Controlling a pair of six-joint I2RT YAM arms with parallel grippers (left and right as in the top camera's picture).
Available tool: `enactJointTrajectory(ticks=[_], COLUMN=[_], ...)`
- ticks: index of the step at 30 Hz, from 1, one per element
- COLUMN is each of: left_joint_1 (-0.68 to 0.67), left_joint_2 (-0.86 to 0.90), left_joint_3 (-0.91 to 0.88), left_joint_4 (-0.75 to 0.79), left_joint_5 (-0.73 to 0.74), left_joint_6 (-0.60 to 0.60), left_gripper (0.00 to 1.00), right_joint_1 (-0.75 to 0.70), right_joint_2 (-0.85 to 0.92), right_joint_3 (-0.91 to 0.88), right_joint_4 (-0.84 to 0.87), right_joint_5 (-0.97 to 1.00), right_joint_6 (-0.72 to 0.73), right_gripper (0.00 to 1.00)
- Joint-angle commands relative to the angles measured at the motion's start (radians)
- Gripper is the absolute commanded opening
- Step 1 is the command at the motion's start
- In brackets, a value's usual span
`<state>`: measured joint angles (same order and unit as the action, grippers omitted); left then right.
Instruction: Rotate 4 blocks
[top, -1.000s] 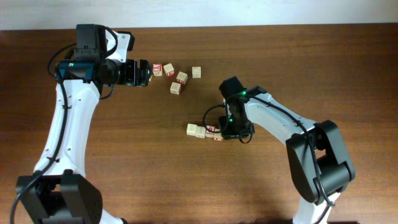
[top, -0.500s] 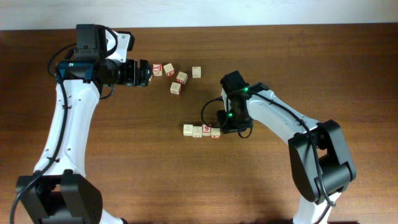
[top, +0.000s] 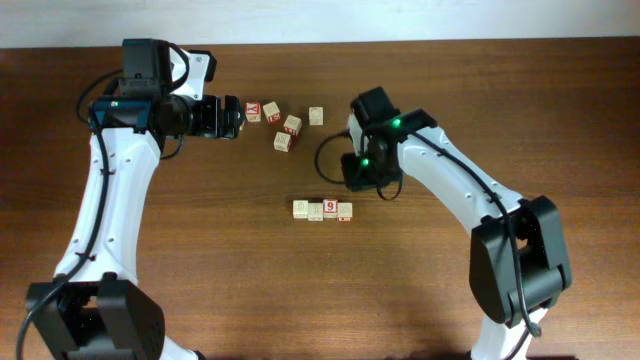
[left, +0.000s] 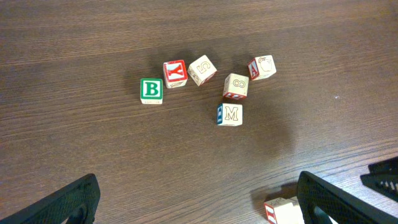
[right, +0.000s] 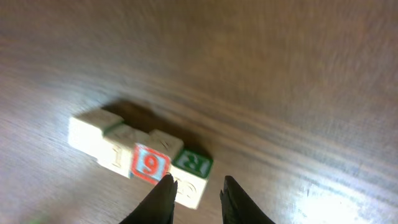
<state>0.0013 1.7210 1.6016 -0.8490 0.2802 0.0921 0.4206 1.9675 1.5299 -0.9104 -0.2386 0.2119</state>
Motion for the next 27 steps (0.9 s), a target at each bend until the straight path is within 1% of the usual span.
enactJointTrajectory(ticks=[1, 4, 5, 7, 10, 11, 13, 27], left_joint_1=[0.0, 0.0, 0.0, 0.0, 0.0, 0.0, 0.0, 0.0], left_joint_2=[0.003, 0.003, 0.003, 0.003, 0.003, 0.003, 0.003, 0.003], left_joint_3=[0.015, 0.015, 0.015, 0.015, 0.015, 0.015, 0.015, 0.015], left_joint_4=[0.002, 0.001, 0.002, 0.001, 0.001, 0.001, 0.001, 0.002], left_joint_5=[0.0, 0.0, 0.0, 0.0, 0.0, 0.0, 0.0, 0.0], left_joint_6=[-0.005, -0.005, -0.005, -0.005, -0.005, -0.005, -0.005, -0.005], left_gripper=[0.99, 0.99, 0.99, 0.99, 0.99, 0.99, 0.99, 0.99], right_joint_1=[0.037, 0.095, 0.12, 0.154, 0.163, 0.164, 0.164, 0.175], right_joint_2=[0.011, 0.048, 0.066, 0.095, 0.106, 0.106, 0.113, 0.123], right_joint_3=[0.026, 0.026, 0.026, 0.026, 0.021, 0.017, 0.013, 0.011], right_joint_4=[0.066, 0.142, 0.161, 0.171, 0.166, 0.166, 0.167, 0.108], right_joint_5=[-0.014, 0.018, 0.084, 0.158, 0.197, 0.215, 0.217, 0.164], right_joint_6=[0.076, 0.166, 0.218, 0.258, 0.269, 0.269, 0.27, 0.299], right_gripper=[0.26, 0.25, 0.25, 0.25, 0.15, 0.09, 0.04, 0.04])
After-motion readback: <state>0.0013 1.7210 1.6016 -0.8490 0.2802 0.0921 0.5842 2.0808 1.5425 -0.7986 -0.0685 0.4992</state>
